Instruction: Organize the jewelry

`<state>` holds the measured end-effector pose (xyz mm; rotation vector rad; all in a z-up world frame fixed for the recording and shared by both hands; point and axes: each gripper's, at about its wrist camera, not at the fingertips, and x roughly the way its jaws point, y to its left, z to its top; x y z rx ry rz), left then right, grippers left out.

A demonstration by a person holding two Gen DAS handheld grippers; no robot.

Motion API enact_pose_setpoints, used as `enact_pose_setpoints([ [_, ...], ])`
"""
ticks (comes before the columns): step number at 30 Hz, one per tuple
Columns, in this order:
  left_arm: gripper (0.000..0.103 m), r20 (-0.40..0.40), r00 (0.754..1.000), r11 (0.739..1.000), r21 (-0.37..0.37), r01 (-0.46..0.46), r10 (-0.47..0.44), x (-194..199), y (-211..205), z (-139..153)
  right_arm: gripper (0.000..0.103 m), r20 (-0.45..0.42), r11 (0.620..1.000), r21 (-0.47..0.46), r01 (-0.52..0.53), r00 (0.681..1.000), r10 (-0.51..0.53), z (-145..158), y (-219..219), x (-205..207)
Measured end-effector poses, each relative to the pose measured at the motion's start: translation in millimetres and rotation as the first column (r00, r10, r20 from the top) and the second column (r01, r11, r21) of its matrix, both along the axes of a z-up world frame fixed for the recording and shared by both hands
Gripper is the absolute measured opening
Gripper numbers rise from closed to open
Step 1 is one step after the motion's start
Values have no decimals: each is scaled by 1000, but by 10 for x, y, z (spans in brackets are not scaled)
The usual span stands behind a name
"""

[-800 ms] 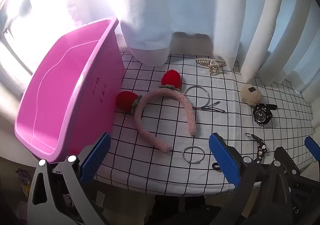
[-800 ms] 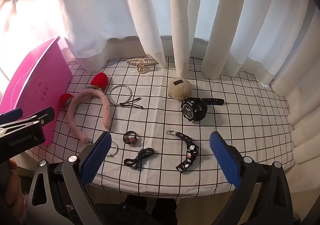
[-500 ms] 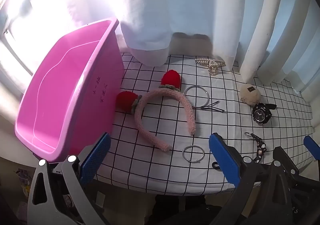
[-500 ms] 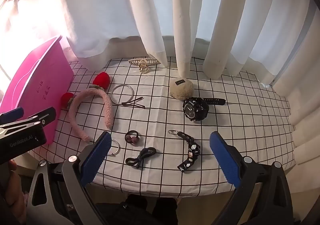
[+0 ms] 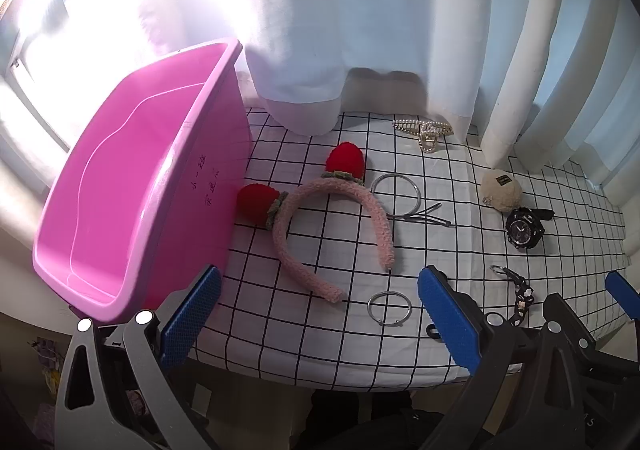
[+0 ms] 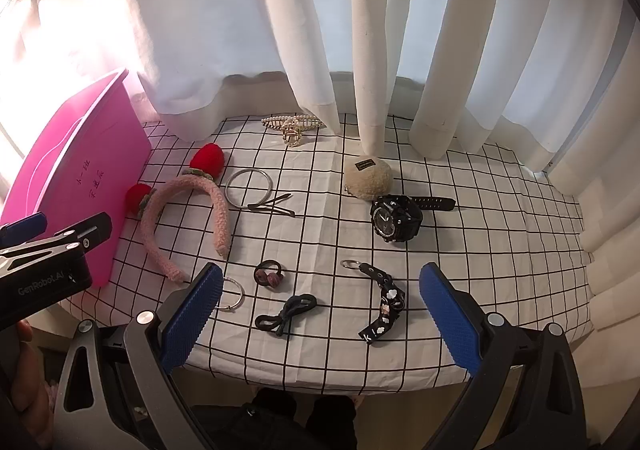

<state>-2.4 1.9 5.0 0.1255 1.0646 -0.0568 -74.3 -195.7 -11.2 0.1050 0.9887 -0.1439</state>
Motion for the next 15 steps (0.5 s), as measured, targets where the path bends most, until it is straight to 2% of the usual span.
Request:
enact_pose_setpoints([
  [15, 97, 5, 1000, 1000, 3, 5, -5, 9, 24, 53, 94, 0, 1000, -2, -1, 1000, 1, 24, 84, -5],
])
